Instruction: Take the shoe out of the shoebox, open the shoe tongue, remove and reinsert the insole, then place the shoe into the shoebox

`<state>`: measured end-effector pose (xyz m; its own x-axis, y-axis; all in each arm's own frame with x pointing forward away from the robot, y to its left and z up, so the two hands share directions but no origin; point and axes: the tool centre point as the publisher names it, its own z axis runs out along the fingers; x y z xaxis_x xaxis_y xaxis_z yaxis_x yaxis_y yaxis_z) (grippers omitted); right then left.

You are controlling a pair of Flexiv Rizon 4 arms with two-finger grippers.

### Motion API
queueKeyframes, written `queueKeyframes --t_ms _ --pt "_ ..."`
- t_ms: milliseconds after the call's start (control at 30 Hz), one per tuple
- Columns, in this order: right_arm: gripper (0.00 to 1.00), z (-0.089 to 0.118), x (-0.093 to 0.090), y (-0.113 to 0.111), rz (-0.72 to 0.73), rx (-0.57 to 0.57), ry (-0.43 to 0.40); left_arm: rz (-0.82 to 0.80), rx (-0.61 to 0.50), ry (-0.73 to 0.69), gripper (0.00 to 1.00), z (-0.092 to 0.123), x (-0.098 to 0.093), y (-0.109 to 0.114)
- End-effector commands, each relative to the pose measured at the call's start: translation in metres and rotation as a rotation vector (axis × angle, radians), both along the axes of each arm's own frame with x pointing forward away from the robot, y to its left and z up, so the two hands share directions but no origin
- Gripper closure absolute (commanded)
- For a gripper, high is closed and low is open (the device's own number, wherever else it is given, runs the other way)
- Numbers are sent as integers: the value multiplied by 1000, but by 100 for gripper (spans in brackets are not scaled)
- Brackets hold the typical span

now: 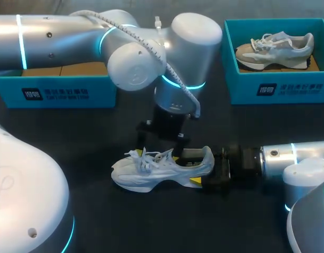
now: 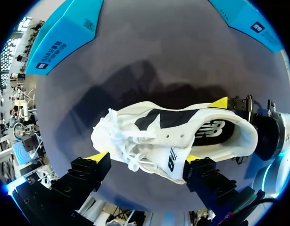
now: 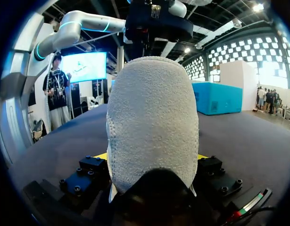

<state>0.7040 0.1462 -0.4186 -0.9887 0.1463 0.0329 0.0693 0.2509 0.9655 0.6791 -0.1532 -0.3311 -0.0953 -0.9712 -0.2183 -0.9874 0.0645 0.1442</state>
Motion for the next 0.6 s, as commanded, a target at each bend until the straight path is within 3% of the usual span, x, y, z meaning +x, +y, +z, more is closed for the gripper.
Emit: queueKeyframes --t_ms 33,400,600 --pt "100 -2 -1 -2 -1 -2 1 7 -17 -9 11 3 -4 9" --pt "100 -2 -1 -2 -1 -2 1 33 -119 -18 21 2 0 15" --pt "100 -2 -1 -2 -1 -2 1 25 -157 -25 44 2 5 7"
